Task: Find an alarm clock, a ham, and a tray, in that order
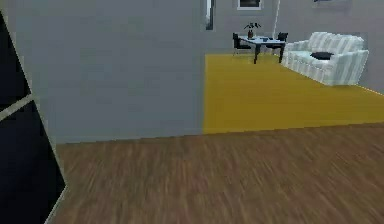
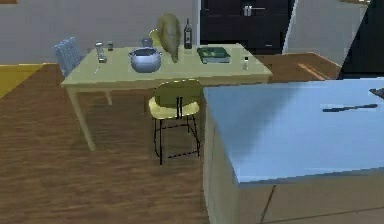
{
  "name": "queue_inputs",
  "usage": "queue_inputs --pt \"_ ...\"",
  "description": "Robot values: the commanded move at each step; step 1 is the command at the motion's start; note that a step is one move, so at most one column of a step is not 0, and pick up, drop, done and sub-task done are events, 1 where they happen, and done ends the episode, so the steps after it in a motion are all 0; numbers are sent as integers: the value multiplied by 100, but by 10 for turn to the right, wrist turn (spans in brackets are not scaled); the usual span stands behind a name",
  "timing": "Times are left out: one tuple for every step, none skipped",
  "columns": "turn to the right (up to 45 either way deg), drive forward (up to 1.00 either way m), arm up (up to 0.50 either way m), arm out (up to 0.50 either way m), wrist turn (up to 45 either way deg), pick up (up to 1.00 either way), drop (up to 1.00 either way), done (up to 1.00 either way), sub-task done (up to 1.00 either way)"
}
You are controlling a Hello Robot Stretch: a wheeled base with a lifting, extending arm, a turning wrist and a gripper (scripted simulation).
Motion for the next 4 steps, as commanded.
queue_inputs --pt "150 0 0 0 0 0 0 0 0" --pt "0 100 0 0 0 0 0 0 0" --pt "0 100 0 0 0 0 0 0 0" --pt "-30 0 0 0 0 0 0 0 0"
